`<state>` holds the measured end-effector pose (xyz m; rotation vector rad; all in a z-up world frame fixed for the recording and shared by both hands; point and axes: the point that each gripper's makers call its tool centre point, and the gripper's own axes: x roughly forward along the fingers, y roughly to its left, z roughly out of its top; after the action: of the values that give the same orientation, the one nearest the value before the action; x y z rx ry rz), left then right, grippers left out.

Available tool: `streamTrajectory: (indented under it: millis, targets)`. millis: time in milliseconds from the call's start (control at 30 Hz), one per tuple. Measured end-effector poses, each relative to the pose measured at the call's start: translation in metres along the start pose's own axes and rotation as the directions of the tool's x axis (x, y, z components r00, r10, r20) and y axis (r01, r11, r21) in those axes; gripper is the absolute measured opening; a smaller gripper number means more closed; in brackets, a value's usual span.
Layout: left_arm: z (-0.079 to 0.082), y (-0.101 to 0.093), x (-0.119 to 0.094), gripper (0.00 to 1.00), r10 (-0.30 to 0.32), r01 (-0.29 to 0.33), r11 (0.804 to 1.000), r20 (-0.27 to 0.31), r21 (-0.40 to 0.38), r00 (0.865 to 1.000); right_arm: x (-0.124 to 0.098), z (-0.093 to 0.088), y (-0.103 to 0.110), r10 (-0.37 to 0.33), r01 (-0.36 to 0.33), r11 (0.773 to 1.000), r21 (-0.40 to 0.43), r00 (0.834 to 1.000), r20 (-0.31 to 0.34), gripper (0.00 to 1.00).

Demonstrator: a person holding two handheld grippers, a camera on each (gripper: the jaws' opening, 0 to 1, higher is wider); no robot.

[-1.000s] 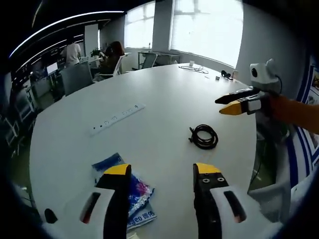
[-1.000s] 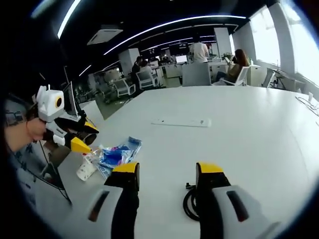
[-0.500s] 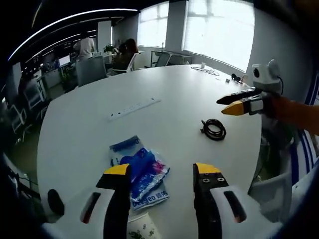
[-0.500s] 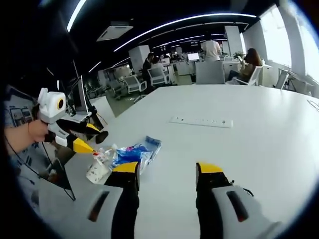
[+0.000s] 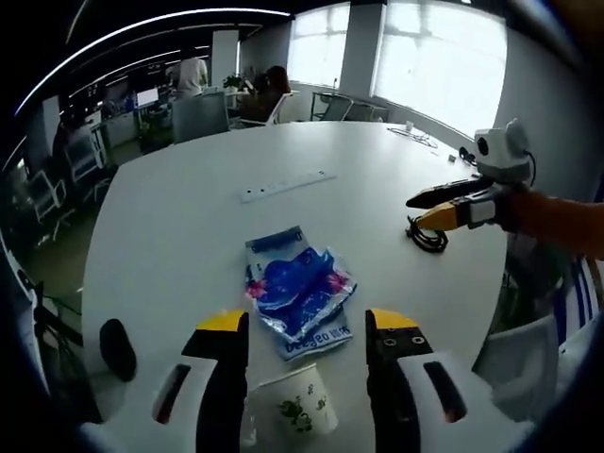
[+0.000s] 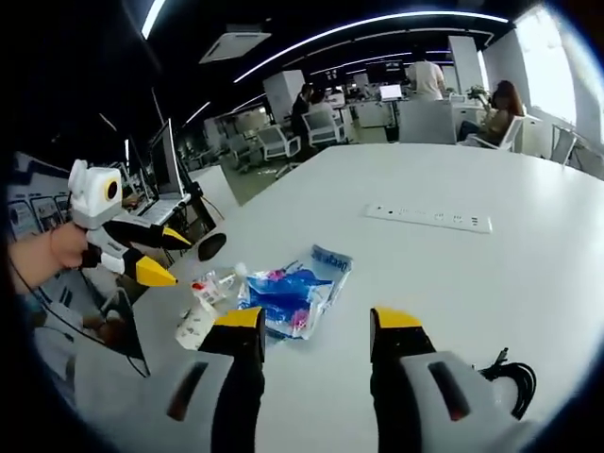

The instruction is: Arrange the tabletop items into an orderly group along one side of the table until the central work area is clear of visible clutter.

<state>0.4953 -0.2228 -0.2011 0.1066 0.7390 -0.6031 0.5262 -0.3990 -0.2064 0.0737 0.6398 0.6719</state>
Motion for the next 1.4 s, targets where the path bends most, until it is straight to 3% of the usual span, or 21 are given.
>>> streamTrajectory:
  millis: [467, 700, 1000, 1400]
  targets:
    - [-0.024, 0.031, -0.006, 0.49, 0.023, -0.023, 0.997, 0.006, -0.068, 1.000, 0.061, -0.025, 0.025, 0.037, -0.037, 0.999, 0.000, 0.995, -0.089, 0.41]
    - [-0.037, 0.043, -0.004, 0.49, 0.027, -0.026, 0.994, 0.004, -0.101, 1.000, 0.086, -0.040, 0.018, 0.010, -0.009, 1.000, 0.009, 0.993, -0.121, 0.40]
    - [-0.046, 0.047, 0.003, 0.48, 0.015, -0.014, 0.993, 0.007, -0.117, 1.000, 0.103, -0.050, 0.006, -0.039, 0.042, 0.999, 0.017, 0.989, -0.145, 0.35]
    - [-0.054, 0.043, 0.017, 0.48, -0.006, 0.006, 0.993, -0.003, -0.122, 1.000, 0.109, -0.063, 0.004, -0.075, 0.081, 0.996, 0.030, 0.983, -0.166, 0.24]
